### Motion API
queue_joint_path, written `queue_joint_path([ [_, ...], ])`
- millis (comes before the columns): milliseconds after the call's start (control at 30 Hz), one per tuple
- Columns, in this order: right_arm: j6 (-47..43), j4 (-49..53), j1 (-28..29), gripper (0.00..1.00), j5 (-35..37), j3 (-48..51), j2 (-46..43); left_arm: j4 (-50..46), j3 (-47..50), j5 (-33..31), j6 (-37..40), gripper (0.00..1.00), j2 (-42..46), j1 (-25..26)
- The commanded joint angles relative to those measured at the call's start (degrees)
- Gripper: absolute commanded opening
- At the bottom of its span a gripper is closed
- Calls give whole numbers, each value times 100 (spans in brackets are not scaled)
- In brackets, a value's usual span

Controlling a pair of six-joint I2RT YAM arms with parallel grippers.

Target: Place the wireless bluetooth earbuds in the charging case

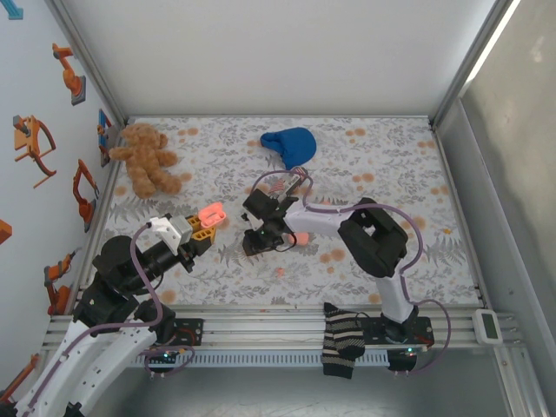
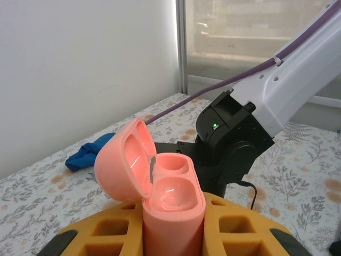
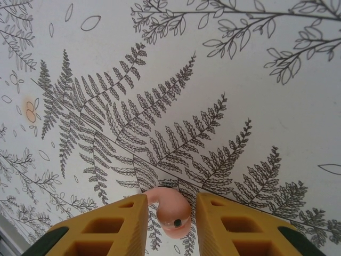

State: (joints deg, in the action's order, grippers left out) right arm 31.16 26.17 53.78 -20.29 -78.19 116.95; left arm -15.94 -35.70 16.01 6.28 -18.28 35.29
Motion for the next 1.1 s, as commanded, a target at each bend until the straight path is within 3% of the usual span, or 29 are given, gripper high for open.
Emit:
queue_joint_path([
  [0, -165, 249, 178, 29, 202, -154, 251, 92, -6, -49, 66, 0, 31, 29],
  [567, -256, 246, 246, 22, 422, -194, -17, 50, -7, -64, 73, 0, 105, 26],
  [1067, -1027, 409, 120, 21, 1336, 26, -1191, 82, -5, -56, 19, 0, 42, 28],
])
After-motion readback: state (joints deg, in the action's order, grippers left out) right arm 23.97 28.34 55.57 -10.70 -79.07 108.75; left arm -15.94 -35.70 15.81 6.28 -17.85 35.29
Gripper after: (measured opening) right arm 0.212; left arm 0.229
